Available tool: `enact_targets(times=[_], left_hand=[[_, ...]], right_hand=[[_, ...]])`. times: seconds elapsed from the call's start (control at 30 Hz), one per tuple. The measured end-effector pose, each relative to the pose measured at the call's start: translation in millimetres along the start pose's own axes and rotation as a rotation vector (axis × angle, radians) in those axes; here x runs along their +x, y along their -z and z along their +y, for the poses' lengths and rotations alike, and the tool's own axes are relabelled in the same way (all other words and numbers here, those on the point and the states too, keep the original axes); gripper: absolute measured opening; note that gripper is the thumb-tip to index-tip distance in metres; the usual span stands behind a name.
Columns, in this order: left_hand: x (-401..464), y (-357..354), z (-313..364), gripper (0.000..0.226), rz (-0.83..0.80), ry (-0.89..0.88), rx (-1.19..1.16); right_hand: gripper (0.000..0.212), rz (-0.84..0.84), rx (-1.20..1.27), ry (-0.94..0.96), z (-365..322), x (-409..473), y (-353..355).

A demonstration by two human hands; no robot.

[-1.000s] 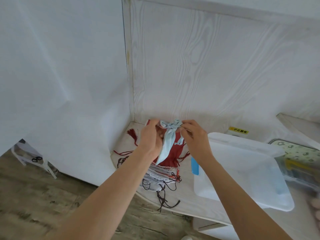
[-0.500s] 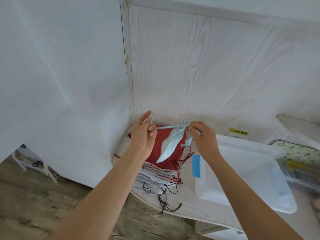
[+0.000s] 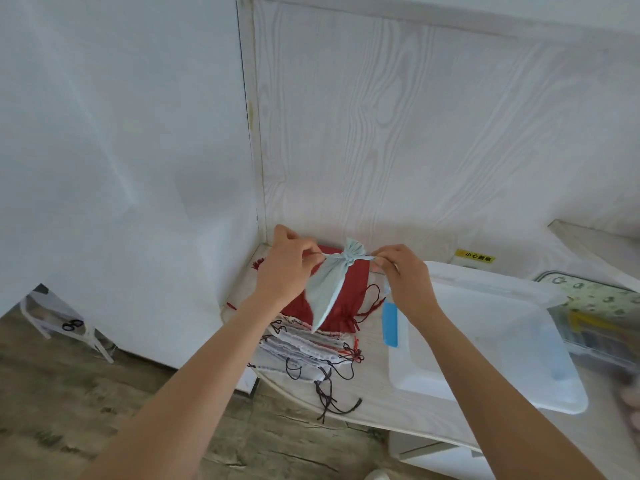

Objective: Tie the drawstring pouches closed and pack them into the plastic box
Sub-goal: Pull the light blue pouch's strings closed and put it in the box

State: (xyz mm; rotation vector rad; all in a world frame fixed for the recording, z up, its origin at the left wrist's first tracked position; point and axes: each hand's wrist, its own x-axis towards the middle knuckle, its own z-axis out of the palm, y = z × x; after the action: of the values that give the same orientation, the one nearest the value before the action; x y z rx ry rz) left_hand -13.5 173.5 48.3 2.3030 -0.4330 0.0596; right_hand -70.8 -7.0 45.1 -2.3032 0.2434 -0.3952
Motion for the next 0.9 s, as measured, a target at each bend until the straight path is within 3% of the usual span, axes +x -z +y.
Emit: enact_targets(times=[0.1, 0.23, 0.43, 0.7, 0.83, 0.9], left_hand=[[-2, -2, -4, 0.013, 0.005, 0.093, 0.026], [-2, -2, -10, 0.012, -0.044, 0.067, 0.119], [-8, 4, 4, 0.015, -0.274, 0.034, -0.212], [-16, 10, 8, 0.014, -0.228, -0.098, -0.594], [-11, 7, -2, 0.018, -0.254, -0.041, -0.502], [-12, 8, -2, 0.017, -0.234, -0.001, -0.571]], right_hand=[[0.021, -0.078, 0.058, -0.117, -2, 0, -1], [0.016, -0.186, 0.516, -0.324, -14, -5, -2], [0.024, -0.238, 0.789, -0.362, -21, -11, -11], [0.027, -0.234, 1.199, -0.533, -23, -14, -14], [0.021, -0.222, 1.422, -0.622, -22, -13, -15], [0.009, -0.231, 1.46, -0.592, -22, -13, -15]])
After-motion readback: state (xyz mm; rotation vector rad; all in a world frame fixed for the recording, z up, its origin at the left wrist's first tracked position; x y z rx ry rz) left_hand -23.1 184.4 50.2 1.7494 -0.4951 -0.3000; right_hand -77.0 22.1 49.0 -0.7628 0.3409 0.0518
